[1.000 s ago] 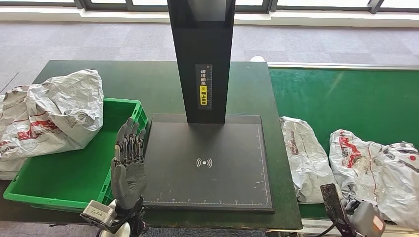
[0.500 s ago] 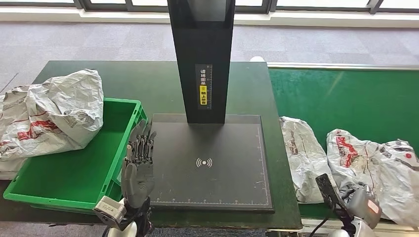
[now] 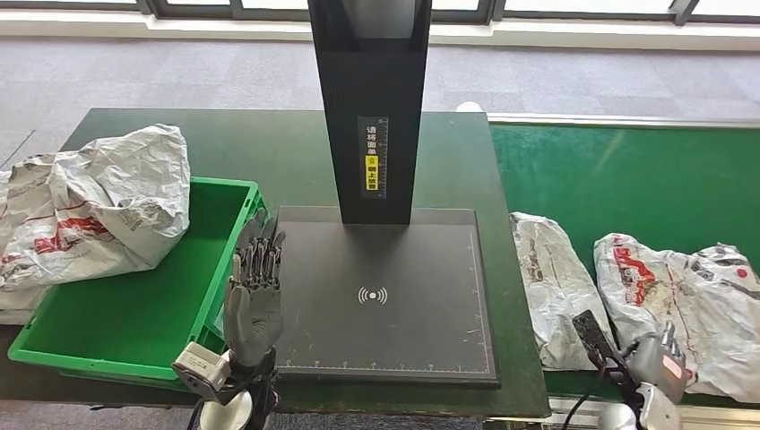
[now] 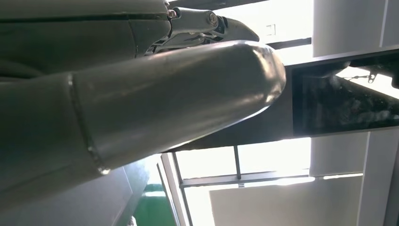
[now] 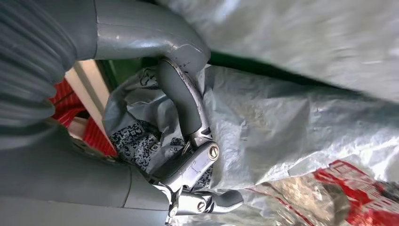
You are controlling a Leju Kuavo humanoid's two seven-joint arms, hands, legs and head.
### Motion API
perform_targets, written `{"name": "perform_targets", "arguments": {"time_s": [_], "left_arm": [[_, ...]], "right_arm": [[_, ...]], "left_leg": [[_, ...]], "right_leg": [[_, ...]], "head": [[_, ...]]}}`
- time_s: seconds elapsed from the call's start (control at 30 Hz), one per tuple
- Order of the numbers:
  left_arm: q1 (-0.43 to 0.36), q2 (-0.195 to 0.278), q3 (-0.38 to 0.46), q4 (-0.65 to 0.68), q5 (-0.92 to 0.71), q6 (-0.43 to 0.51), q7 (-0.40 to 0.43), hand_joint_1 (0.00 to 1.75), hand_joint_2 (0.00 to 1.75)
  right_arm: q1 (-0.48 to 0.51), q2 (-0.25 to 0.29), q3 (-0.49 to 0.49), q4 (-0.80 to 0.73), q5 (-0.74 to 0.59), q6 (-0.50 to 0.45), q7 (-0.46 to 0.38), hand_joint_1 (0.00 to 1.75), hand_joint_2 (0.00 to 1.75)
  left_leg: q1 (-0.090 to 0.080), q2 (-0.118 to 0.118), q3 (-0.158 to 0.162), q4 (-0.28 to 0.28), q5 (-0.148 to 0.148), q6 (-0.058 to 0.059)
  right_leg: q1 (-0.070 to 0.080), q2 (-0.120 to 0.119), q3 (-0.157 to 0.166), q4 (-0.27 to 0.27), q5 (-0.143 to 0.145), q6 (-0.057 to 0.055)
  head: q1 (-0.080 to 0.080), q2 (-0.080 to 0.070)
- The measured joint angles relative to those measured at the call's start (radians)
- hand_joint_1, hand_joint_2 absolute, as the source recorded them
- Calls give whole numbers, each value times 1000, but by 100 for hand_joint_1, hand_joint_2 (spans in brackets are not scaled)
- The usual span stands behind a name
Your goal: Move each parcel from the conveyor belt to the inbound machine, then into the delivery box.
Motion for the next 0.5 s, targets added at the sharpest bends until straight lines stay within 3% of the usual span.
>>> {"name": "perform_targets", "arguments": {"time_s": [0.2,0.5], "left_arm": [[22,0,10,-16,-5,1,1,0,0],[29,0,17,-22,-11,2,1,0,0]], "right_arm": [[78,-24,-108,-63,17,73,-6,0,175],[108,-24,-195,-107,34,88,-11,0,175]], "left_leg": [[0,-1,-1,0,-1,1],[0,-1,-1,0,-1,1]], "right_leg": [[0,-1,0,0,-1,2],[0,-1,0,0,-2,2]], "head": [[0,0],[0,0]]}}
